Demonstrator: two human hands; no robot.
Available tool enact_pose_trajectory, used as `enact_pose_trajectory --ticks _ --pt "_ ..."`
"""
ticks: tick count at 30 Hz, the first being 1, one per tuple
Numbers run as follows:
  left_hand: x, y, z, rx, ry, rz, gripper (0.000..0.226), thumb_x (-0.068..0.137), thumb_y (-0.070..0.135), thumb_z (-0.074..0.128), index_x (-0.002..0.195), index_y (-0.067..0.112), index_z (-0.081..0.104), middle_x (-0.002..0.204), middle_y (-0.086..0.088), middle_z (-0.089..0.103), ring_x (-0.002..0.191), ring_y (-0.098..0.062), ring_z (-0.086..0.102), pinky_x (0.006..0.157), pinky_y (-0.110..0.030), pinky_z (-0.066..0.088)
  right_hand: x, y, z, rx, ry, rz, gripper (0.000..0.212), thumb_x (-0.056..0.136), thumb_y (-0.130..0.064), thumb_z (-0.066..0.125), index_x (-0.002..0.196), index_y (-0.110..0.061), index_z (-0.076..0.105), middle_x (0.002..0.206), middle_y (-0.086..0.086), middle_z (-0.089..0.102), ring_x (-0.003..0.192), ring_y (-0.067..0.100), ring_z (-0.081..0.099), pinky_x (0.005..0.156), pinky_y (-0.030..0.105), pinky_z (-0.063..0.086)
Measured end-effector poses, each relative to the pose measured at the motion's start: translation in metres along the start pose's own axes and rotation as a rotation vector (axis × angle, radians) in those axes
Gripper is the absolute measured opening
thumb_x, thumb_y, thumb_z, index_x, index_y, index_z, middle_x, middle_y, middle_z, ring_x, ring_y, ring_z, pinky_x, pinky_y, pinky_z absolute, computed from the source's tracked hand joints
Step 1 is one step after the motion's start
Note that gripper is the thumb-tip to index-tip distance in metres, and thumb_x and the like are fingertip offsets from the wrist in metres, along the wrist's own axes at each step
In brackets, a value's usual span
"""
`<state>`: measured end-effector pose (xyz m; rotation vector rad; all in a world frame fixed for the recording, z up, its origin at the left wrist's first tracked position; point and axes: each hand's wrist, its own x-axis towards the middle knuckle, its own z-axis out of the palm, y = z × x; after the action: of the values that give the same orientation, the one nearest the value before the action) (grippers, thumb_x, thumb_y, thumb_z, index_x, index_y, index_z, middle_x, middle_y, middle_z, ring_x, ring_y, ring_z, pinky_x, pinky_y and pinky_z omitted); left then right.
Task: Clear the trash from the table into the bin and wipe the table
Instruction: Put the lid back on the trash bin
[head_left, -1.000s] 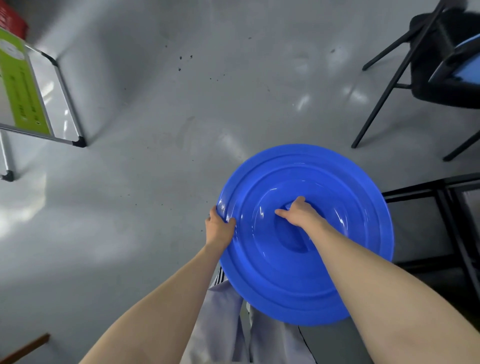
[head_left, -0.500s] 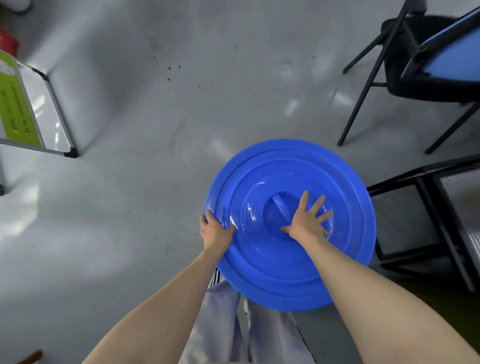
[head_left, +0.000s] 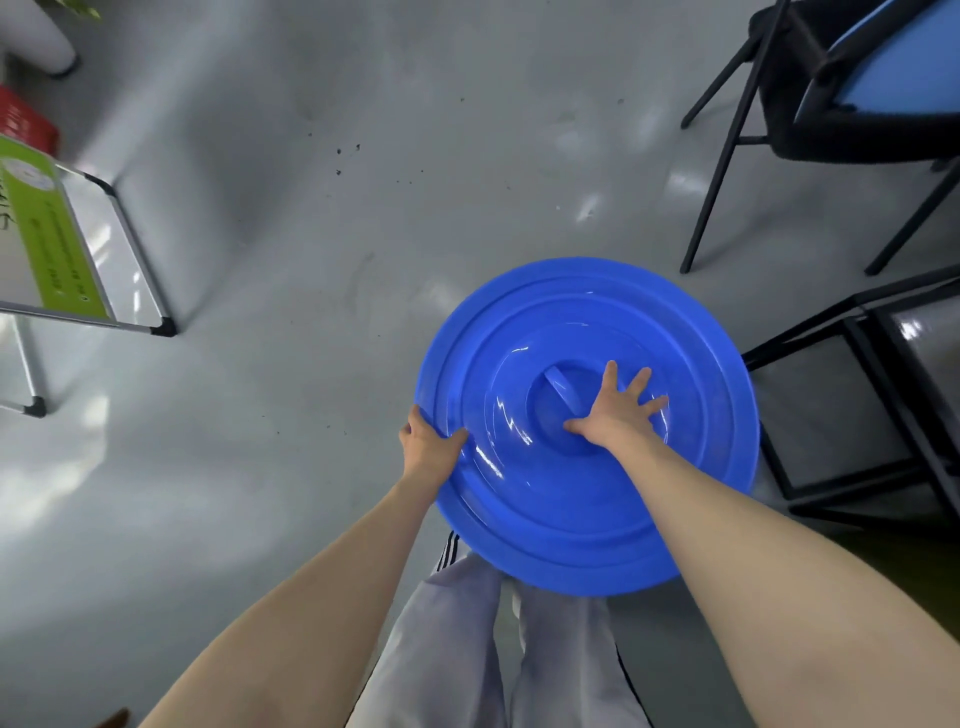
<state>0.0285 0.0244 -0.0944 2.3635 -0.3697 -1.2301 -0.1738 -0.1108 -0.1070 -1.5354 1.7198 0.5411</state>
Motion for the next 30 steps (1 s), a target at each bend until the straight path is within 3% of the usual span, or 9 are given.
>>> enact_pose_trajectory --ticks 5,7,10,15,19,24,30 --pt "-0.010 0.026 -0.010 0.016 -0.035 0.086 0.083 0.094 0.037 0.063 0.158 0.024 0.012 0.160 -0.004 0.019 0.138 -0.028 0.038 0.102 -0.037 0.036 -0.022 0.004 0.002 0.159 0.107 -0.021 0.109 0.089 -0.042 0.069 0.155 -0.033 -0.017 0.164 0.009 -0.021 0.151 0.041 -0.005 0.108 0.061 0.037" --pt "-0.015 0.042 -0.012 0.048 -0.072 0.174 0.078 0.095 0.038 0.060 0.158 0.024 0.015 0.159 -0.004 0.023 0.136 -0.027 0.043 0.108 -0.040 0.039 -0.036 0.006 0.001 0.221 0.184 -0.044 0.101 0.092 -0.044 0.065 0.157 -0.031 -0.011 0.164 0.009 -0.015 0.151 0.039 0.000 0.107 0.056 0.039" --pt "-0.023 0.069 -0.013 0.098 -0.148 0.317 0.072 0.097 0.039 0.059 0.156 0.025 0.021 0.156 -0.002 0.032 0.137 -0.023 0.042 0.110 -0.046 0.041 -0.058 0.011 -0.008 0.316 0.280 -0.068 0.090 0.095 -0.047 0.059 0.158 -0.026 -0.003 0.164 0.011 -0.008 0.149 0.037 0.009 0.106 0.052 0.040" --pt "-0.044 0.106 -0.019 0.163 -0.282 0.591 0.056 0.098 0.038 0.057 0.149 0.025 0.037 0.141 0.004 0.050 0.119 -0.016 0.056 0.092 -0.035 0.049 -0.103 0.020 -0.031 0.531 0.492 -0.057 0.079 0.098 -0.045 0.055 0.159 -0.023 0.010 0.161 0.011 0.011 0.141 0.035 0.029 0.104 0.048 0.042" --pt "-0.073 0.131 -0.030 0.263 -0.414 0.859 0.052 0.100 0.036 0.054 0.148 0.019 0.040 0.141 -0.001 0.051 0.122 -0.018 0.055 0.102 -0.040 0.048 -0.152 0.023 -0.045 0.662 0.698 -0.035 0.072 0.098 -0.041 0.057 0.157 -0.018 0.020 0.157 0.013 0.020 0.138 0.033 0.033 0.108 0.044 0.039" --pt "-0.126 0.156 -0.029 0.376 -0.530 1.152 0.053 0.101 0.035 0.054 0.148 0.015 0.040 0.144 -0.004 0.051 0.130 -0.021 0.051 0.109 -0.040 0.042 -0.220 0.047 -0.048 0.686 0.862 0.043 0.075 0.098 -0.045 0.055 0.158 -0.019 0.017 0.158 0.014 0.018 0.142 0.035 0.029 0.112 0.043 0.031" --pt "-0.198 0.156 -0.003 0.735 -0.463 1.707 0.061 0.104 0.047 0.041 0.157 0.021 0.026 0.163 0.002 0.026 0.151 -0.021 0.022 0.121 -0.045 0.023 -0.303 0.117 -0.016 0.295 0.871 0.374 0.082 0.095 -0.073 0.023 0.157 -0.033 -0.013 0.166 0.011 -0.010 0.152 0.037 -0.008 0.120 0.055 0.004"
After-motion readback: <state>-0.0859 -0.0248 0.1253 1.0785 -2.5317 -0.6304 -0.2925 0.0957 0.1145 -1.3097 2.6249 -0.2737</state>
